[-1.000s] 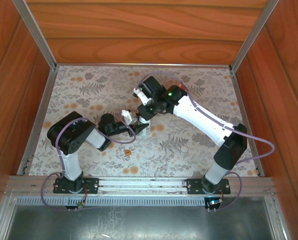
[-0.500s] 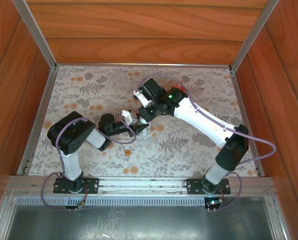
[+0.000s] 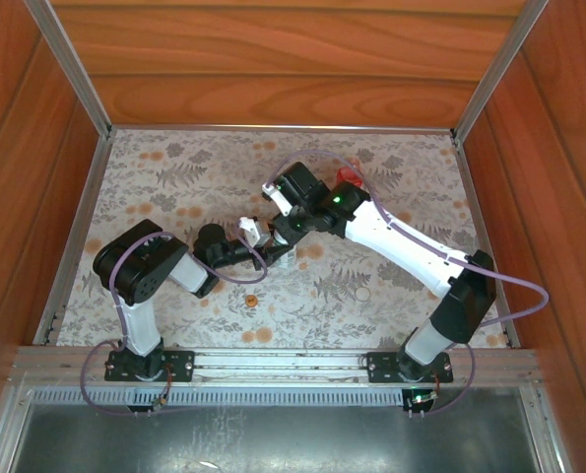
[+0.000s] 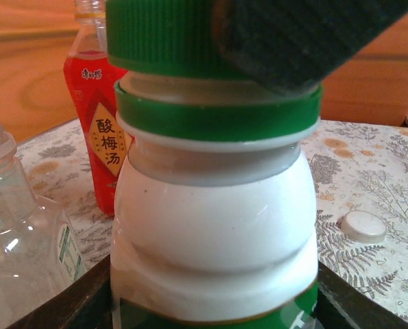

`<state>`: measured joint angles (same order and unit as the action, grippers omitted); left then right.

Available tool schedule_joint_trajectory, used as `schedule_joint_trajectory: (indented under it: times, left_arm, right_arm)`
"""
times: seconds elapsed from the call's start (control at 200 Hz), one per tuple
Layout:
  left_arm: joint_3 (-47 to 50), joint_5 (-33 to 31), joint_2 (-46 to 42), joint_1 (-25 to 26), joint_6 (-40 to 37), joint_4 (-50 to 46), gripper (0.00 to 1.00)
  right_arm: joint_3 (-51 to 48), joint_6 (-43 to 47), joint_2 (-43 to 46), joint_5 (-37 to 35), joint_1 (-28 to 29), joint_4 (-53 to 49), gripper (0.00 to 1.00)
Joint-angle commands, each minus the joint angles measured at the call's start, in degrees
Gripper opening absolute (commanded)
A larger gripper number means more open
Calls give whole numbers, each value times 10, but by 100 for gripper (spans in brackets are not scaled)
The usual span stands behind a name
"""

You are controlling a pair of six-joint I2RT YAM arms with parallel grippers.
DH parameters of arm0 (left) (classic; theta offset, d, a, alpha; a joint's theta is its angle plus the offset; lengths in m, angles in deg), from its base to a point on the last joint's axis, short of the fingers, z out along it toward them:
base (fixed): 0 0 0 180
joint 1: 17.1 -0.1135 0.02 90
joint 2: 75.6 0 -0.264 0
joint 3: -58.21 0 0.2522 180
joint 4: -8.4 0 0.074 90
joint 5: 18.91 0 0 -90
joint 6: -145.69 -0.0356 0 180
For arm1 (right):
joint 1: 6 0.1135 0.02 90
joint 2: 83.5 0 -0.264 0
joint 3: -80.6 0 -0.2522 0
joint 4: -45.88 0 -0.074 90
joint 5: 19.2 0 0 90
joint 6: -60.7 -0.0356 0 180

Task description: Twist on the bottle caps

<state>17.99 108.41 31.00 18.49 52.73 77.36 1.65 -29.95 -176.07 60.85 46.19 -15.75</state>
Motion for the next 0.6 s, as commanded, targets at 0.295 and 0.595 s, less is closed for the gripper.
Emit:
schedule_joint_trajectory:
  times: [0.295, 0.595]
  left_arm:
    - [-4, 3, 11, 1, 6, -17, 55]
    - [-4, 3, 12, 0, 6, -17, 55]
  right_arm:
    - [8, -11, -31, -12, 7, -51, 47]
    - [6, -13, 42, 26, 7, 11, 73]
